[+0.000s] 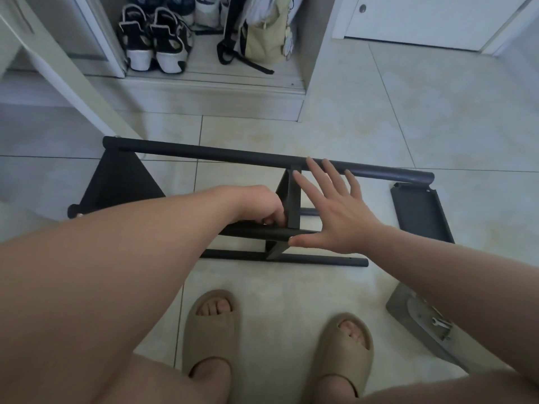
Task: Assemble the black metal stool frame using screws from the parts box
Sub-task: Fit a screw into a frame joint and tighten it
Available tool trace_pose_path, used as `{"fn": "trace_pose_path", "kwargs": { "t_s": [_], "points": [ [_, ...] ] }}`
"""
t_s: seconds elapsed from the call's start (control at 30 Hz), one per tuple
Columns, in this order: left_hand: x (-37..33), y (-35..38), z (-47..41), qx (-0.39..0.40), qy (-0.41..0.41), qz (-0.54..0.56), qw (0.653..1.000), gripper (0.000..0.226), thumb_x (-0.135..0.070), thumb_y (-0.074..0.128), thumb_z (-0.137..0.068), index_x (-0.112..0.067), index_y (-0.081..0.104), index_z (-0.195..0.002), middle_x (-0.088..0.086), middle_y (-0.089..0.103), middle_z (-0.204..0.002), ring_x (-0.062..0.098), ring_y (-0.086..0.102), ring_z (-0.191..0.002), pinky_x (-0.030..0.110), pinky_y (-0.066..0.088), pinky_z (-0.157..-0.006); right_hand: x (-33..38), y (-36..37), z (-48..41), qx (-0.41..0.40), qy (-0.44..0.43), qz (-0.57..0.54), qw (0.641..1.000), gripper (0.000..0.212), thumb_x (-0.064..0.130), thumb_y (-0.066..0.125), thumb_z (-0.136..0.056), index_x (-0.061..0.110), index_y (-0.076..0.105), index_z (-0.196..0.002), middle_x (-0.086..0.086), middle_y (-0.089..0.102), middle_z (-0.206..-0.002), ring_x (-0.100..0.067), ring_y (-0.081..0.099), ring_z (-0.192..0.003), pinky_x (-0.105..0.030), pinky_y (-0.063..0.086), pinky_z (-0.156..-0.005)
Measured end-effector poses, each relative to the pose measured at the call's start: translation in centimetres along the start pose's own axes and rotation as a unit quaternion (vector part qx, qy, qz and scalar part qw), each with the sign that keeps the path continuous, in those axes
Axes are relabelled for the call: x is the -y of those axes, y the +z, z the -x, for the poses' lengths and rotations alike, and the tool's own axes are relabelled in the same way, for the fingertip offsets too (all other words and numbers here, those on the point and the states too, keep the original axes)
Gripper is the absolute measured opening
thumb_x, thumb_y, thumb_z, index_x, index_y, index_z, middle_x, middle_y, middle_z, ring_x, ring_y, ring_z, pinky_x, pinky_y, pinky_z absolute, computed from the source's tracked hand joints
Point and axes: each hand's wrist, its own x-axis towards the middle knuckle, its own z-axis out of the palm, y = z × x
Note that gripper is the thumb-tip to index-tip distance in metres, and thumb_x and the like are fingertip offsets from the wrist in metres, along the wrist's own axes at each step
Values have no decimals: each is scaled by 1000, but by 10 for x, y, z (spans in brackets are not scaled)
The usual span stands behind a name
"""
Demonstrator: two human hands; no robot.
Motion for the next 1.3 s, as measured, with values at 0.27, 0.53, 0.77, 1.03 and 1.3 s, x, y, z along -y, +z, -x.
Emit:
{"fn": "trace_pose_path", "kwargs": {
  "t_s": [0.27,0.53,0.77,1.03,1.3],
  "points": [
    [5,-6,-11,78,-22,75,994,23,-25,67,-64,-16,70,-85,-4,47,-58,15,36,-59,29,34,-66,-6,10,-11,1,-42,11,999,115,97,21,-69,35,-18,-158,0,-30,-165,-22,-32,-150,-57,-15,-121],
    [26,-5,-42,70,-45,212,974,42,20,33,-83,-6,66,-89,10,63,-87,15,61,-77,20,50,-63,-6,13,-10,-14,-46,-11,999,115,96,26,-70,35,-12,-160,-1,-26,-166,-22,-28,-152,-55,-17,-121],
    [32,-7,-43,150,-17,372,916,37,20,33,-95,0,59,-113,15,76,-101,20,75,-94,25,60,-81,-6,14,-10,-17,-46,-19,999,116,95,30,-70,35,-8,-161,0,-24,-167,-21,-27,-152,-54,-17,-121],
    [35,-4,-43,142,15,327,934,22,0,49,-102,0,63,-119,14,76,-106,18,75,-93,23,60,-77,-5,14,-10,-23,-44,-19,999,115,94,33,-71,34,-5,-161,0,-20,-168,-22,-23,-153,-56,-12,-122],
    [30,0,-44,60,71,170,981,13,-9,68,-92,-17,77,-87,-5,73,-72,6,68,-65,16,51,-61,-5,14,-10,-24,-41,-22,999,114,94,32,-71,34,-3,-161,1,-20,-168,-21,-23,-154,-57,-11,-122]
  ]
}}
